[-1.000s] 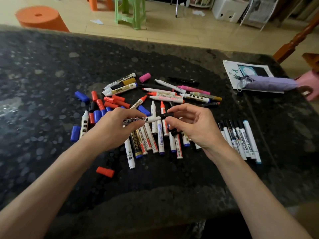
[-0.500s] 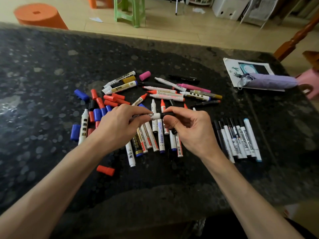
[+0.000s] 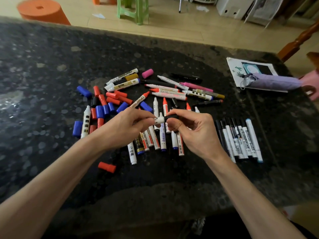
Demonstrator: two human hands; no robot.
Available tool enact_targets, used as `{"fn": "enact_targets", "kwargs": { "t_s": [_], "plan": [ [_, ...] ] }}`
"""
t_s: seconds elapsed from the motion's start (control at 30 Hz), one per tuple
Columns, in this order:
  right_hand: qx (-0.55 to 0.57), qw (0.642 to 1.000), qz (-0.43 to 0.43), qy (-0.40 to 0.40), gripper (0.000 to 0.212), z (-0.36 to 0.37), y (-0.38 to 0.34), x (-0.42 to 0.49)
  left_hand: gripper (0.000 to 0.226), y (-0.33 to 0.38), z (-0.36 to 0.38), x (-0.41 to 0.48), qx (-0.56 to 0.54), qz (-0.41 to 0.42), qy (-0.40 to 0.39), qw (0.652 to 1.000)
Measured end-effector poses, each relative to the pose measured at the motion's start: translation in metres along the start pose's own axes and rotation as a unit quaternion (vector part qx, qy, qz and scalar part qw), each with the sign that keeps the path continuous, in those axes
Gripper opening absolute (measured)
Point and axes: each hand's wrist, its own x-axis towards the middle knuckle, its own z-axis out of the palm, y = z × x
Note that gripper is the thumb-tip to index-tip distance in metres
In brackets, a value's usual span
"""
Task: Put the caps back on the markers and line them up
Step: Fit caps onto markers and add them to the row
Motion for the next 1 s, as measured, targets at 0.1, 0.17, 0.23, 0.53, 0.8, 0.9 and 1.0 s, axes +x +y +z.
{"fn": "enact_targets", "kwargs": {
  "t_s": [0.1,0.17,0.23,0.53,0.8,0.9,1.0],
  "plan": [
    [0.000,1.000,-0.011,-0.011,0.017,-0.006,-0.002,0.003,0.029,0.006,-0.004,0.001,-0.018,0.000,-0.045,0.999],
    [0.001,1.000,-0.016,-0.016,0.018,-0.006,-0.004,0.004,0.033,0.005,-0.009,0.001,-0.029,-0.020,-0.065,0.997],
    [0.004,1.000,-0.025,0.013,0.022,-0.010,-0.003,0.006,0.037,-0.002,-0.017,-0.003,-0.035,-0.067,-0.065,0.995],
    [-0.282,0.954,-0.012,-0.098,0.033,-0.003,0.026,0.024,0.034,-0.022,-0.024,-0.022,-0.019,-0.121,-0.066,0.990],
    [-0.329,0.944,-0.027,-0.010,0.035,0.039,0.009,0.043,0.023,-0.024,-0.042,-0.032,-0.014,-0.113,-0.035,0.993],
    [-0.286,0.957,-0.038,-0.042,0.034,0.080,0.002,0.066,0.019,-0.040,-0.065,-0.043,-0.006,-0.129,0.061,0.990],
    [-0.268,0.960,-0.056,-0.062,0.035,0.127,-0.001,0.091,0.013,-0.057,-0.088,-0.056,-0.028,-0.159,0.198,0.967]
  ]
}}
